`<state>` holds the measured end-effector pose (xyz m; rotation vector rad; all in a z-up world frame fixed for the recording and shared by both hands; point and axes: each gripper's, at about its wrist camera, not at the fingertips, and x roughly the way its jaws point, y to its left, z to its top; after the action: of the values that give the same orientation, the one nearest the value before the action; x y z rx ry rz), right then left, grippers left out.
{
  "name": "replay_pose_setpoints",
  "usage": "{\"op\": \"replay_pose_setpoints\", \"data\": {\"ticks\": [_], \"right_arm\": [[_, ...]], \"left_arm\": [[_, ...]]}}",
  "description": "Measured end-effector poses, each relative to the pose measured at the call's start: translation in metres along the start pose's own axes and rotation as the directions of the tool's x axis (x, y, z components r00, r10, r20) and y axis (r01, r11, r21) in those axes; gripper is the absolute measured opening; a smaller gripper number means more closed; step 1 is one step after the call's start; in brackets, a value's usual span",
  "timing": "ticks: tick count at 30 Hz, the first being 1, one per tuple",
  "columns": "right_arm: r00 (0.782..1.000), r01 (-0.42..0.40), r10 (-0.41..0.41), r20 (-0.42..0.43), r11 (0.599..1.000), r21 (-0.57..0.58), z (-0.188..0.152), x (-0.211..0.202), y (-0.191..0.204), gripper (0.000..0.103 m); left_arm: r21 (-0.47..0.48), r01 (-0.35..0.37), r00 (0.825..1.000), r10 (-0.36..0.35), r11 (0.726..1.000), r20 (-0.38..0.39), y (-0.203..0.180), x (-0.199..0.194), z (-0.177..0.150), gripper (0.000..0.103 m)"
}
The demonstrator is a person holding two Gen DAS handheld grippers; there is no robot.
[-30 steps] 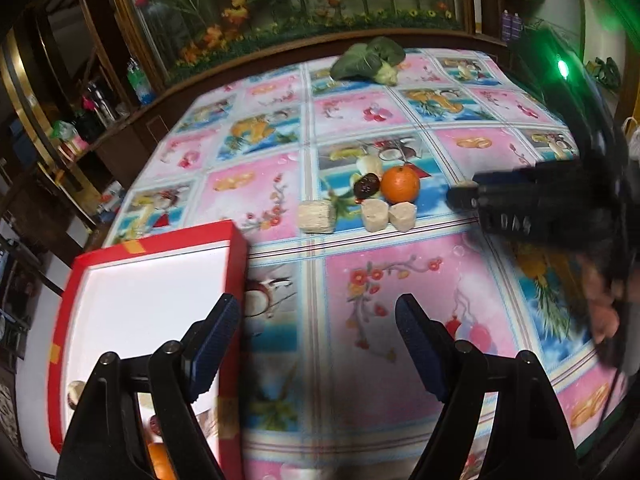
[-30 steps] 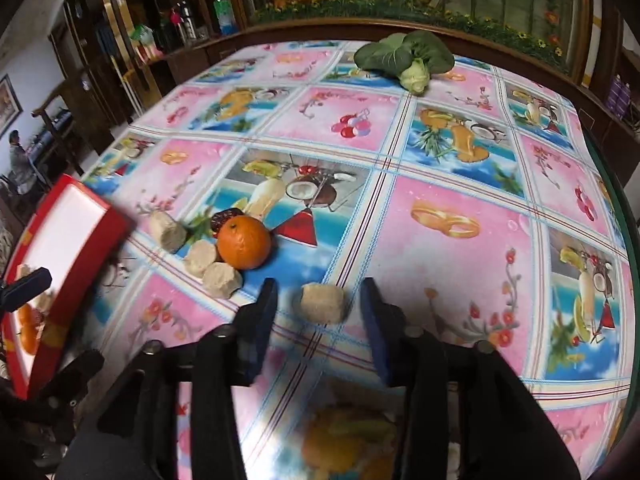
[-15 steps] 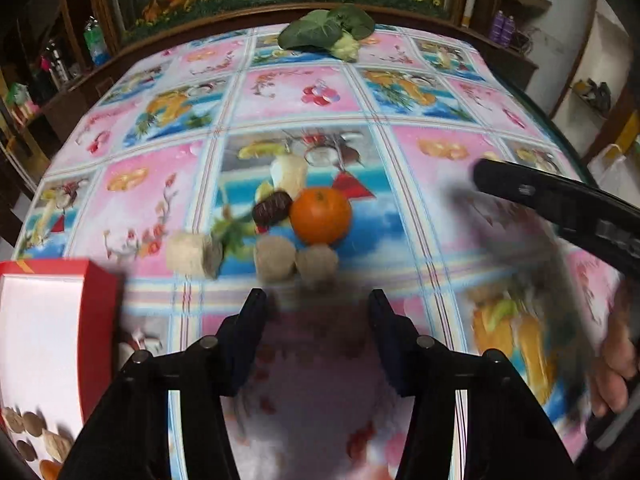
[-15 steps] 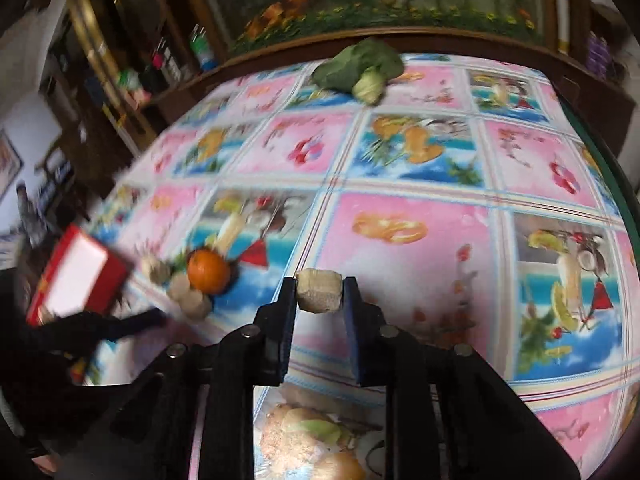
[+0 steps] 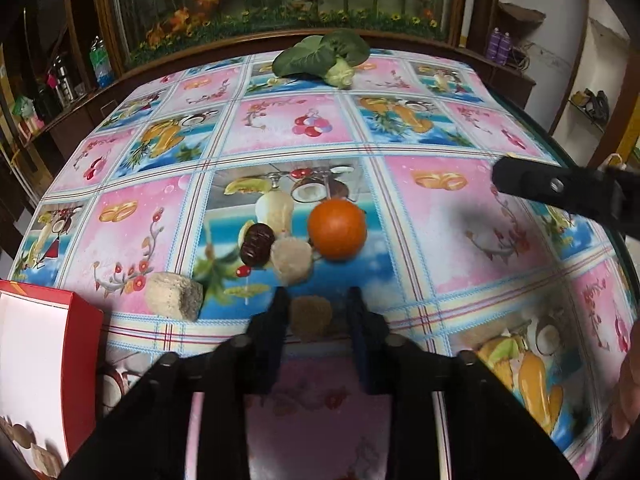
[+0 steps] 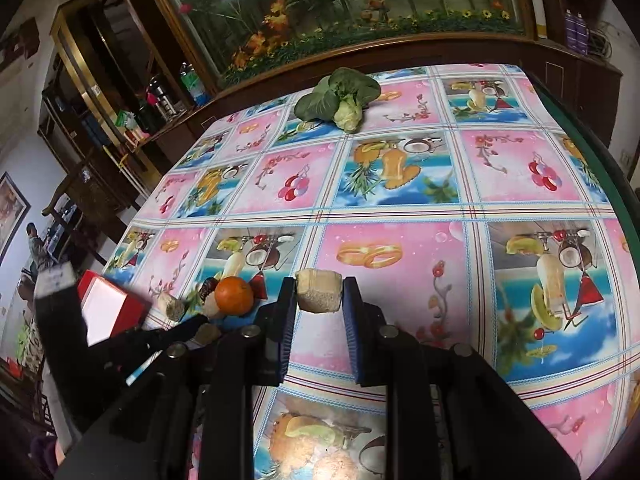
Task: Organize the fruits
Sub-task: 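Grasp another pale cube with the left gripper, then carry the pale cube into the tray with the left gripper while the right gripper releases its cube there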
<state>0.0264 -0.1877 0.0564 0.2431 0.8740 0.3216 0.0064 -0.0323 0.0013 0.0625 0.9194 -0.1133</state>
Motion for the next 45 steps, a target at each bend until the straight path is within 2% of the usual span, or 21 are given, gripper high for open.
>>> {"op": "replay_pose_setpoints", "data": {"ticks": [6,12,21,27,32,35,39,40,45], "right_arm": [[1.000,0.003,-0.003,0.006,1.000,0.000,-0.001,0.000,-0.002,0.025],[1.000,0.004,-0.004,-0.006,1.000,-0.007,-0.003,0.006,0.001,0.025],[0.999,0.020,-0.016,0.046,0.996,-0.084,-0.013,0.009,0.016,0.025],[0.995,0.007,0.003,0.100,0.995,-0.097,-0.020,0.005,0.028,0.025],[0.993,-0.067,0.081,0.086,0.985,-0.161,-0.035,-0.001,0.078,0.025],[0.981,-0.172,0.186,0.055,0.966,-0.195,-0.054,0.000,0.122,0.025],[0.958,-0.279,0.288,-0.010,0.919,-0.279,-0.078,0.008,0.189,0.025],[0.947,-0.314,0.320,-0.032,0.896,-0.314,-0.086,0.010,0.213,0.025],[0.923,-0.381,0.369,-0.111,0.836,-0.394,-0.107,0.023,0.283,0.025]], "left_arm": [[-0.051,0.002,1.000,-0.002,0.999,-0.001,0.011,-0.021,-0.017,0.022],[-0.099,0.007,0.996,0.002,0.995,0.089,0.032,-0.077,-0.042,0.022],[-0.173,-0.055,0.982,0.085,0.983,0.170,0.081,-0.132,-0.072,0.022],[-0.259,-0.107,0.962,0.166,0.960,0.218,0.132,-0.163,-0.090,0.022],[-0.326,-0.158,0.947,0.236,0.932,0.217,0.175,-0.177,-0.108,0.022],[-0.368,-0.191,0.941,0.277,0.910,0.196,0.201,-0.182,-0.124,0.022],[-0.416,-0.219,0.935,0.312,0.883,0.171,0.228,-0.186,-0.145,0.022],[-0.430,-0.219,0.936,0.313,0.876,0.161,0.235,-0.186,-0.151,0.022],[-0.462,-0.215,0.944,0.304,0.860,0.126,0.255,-0.180,-0.172,0.022]]}}
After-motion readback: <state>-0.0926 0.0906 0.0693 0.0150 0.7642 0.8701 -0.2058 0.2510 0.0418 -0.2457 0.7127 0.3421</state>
